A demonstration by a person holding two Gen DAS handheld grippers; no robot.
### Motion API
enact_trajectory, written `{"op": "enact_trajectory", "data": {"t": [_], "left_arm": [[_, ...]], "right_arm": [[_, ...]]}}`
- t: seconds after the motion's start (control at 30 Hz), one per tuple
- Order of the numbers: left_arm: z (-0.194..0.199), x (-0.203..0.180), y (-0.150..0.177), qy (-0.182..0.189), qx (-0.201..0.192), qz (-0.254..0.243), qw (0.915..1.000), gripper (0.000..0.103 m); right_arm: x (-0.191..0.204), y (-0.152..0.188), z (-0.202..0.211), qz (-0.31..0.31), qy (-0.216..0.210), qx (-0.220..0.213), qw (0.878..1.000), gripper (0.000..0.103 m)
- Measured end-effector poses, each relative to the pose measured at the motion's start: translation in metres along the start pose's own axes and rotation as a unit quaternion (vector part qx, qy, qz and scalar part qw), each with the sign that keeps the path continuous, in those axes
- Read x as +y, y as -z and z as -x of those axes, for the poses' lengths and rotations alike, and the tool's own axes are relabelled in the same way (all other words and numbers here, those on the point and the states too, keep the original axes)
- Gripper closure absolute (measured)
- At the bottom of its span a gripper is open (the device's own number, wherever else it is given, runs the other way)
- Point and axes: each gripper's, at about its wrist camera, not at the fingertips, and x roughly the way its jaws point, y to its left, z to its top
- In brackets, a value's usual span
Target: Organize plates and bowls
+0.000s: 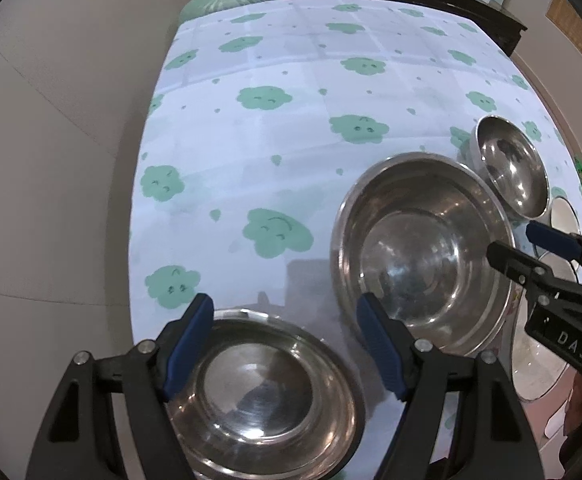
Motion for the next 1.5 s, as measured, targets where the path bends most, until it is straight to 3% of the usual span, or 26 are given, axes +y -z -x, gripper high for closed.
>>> {"op": "enact_trajectory", "data": {"t": [0.8,1.0,1.17,1.3,1.37,1.5], "left_arm": [[-0.017,-0.022,-0.011,0.009,0.016,-0.024,0.9995,0.028],[-0.025,-0.024,-0.014,0.013,0.022,-0.021,0.9995,0.028],[-0.028,-0.028,-0.016,0.016,0.024,-0.024,0.9993,0.028],[-0.033,-0.028,-0.014,0.019,0.031,-0.024,0.9991,0.039],[-0.036,-0.028,-0.014,0.023,0.038,-0.022,0.9988,0.061],[-0.039,-0.032,-0.013,0.029,0.044,-0.028,0.9982,0.08]], "right_arm": [[-0.031,0.008,-0.004,-0.029,-0.008,0.013,0.999,0.041],[-0.034,0.008,-0.012,-0.021,-0.009,0.029,0.999,0.058],[-0.033,0.005,-0.017,-0.011,-0.021,0.042,0.999,0.065],[-0.031,0.006,-0.024,-0.008,-0.025,0.053,0.998,0.07],[-0.032,0.006,-0.025,-0.007,-0.025,0.055,0.998,0.071],[-0.035,0.005,-0.029,-0.006,-0.022,0.061,0.998,0.079]]}}
